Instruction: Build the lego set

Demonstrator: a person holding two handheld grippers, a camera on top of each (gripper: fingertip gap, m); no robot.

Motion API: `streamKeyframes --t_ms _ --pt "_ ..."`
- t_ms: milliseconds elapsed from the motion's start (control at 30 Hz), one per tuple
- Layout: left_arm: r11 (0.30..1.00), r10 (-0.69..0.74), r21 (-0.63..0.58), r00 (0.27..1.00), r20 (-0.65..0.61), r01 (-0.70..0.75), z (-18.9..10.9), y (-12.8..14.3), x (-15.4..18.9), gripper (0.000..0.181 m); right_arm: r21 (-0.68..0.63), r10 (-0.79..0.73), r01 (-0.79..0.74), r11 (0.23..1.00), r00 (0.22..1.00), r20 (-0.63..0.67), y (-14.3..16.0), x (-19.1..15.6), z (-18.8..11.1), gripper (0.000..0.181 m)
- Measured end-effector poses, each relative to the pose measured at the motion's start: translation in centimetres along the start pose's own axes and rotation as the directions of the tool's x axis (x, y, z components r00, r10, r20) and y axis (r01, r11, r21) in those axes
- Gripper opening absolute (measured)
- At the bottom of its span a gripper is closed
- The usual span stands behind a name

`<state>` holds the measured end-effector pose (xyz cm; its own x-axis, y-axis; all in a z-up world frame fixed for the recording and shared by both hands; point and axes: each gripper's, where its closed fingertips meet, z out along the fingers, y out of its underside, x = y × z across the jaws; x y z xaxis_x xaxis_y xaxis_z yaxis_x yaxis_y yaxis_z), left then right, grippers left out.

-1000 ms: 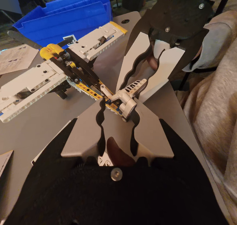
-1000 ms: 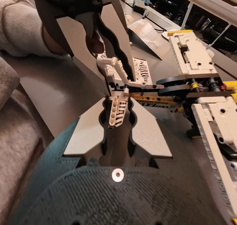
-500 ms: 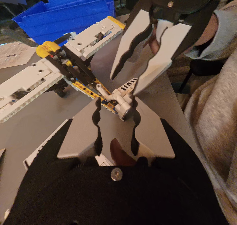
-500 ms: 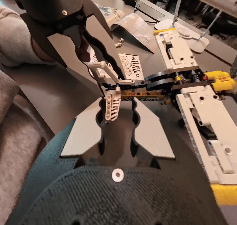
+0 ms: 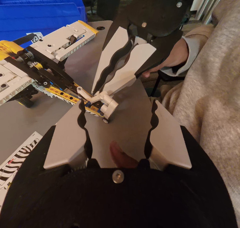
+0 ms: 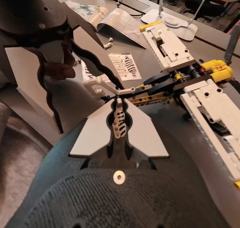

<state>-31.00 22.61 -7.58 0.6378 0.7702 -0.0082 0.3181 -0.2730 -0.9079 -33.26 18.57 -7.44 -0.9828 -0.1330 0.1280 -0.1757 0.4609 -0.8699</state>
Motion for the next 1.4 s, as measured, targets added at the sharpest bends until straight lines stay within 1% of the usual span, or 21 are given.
streamKeyframes --t_ms 67,167,300,533,800,967,1067,1133,1233,1300,1400 --pt "1.000 -0.007 0.000 1.000 -0.009 0.007 0.1 0.0 0.2 0.105 -0.010 -0.007 0.007 1.000 0.999 -0.035 0.1 0.1 -0.1 0.008" --pt "1.000 -0.029 0.012 0.999 -0.028 0.029 0.2 -0.2 0.6 0.110 -0.001 0.027 -0.027 1.000 0.998 -0.056 0.2 0.2 -0.2 0.008" --pt "0.996 -0.070 0.041 0.995 -0.075 0.073 0.5 -0.7 1.3 0.127 0.025 0.066 -0.064 0.998 0.994 -0.088 0.1 0.6 -0.5 0.007" --pt "0.996 -0.085 0.035 0.995 -0.061 0.087 0.8 -0.9 1.3 0.132 0.053 0.091 -0.084 0.995 0.985 -0.149 0.1 1.0 -0.5 0.007" --pt "0.991 -0.115 0.062 0.992 -0.044 0.117 1.1 -1.4 1.2 0.132 0.058 0.110 -0.102 0.993 0.981 -0.159 0.3 1.1 -0.6 0.007" --pt "0.984 -0.149 0.098 0.989 -0.019 0.150 1.3 -1.9 0.9 0.131 0.064 0.150 -0.142 0.988 0.979 -0.139 0.4 1.3 -0.6 0.007" --pt "0.976 -0.172 0.132 0.985 -0.019 0.173 1.2 -2.2 0.8 0.129 0.099 0.209 -0.199 0.975 0.974 -0.094 0.2 1.2 -0.6 0.007" --pt "0.970 -0.191 0.152 0.981 -0.016 0.191 1.1 -2.4 0.6 0.131 0.092 0.202 -0.193 0.977 0.975 -0.097 0.2 1.2 -0.5 0.007" --pt "0.962 -0.210 0.183 0.977 0.020 0.203 0.8 -2.4 -0.1 0.130 0.085 0.204 -0.196 0.977 0.975 -0.094 -0.1 1.1 0.1 0.007" --pt "0.954 -0.227 0.209 0.973 0.034 0.215 0.3 -2.6 -0.6 0.125 0.095 0.233 -0.227 0.969 0.971 -0.051 -0.5 0.5 0.7 0.007" --pt "0.942 -0.258 0.234 0.965 0.054 0.239 -0.5 -2.5 -1.3 0.126 0.087 0.221 -0.224 0.971 0.974 0.040 -1.3 -1.2 1.7 0.007"
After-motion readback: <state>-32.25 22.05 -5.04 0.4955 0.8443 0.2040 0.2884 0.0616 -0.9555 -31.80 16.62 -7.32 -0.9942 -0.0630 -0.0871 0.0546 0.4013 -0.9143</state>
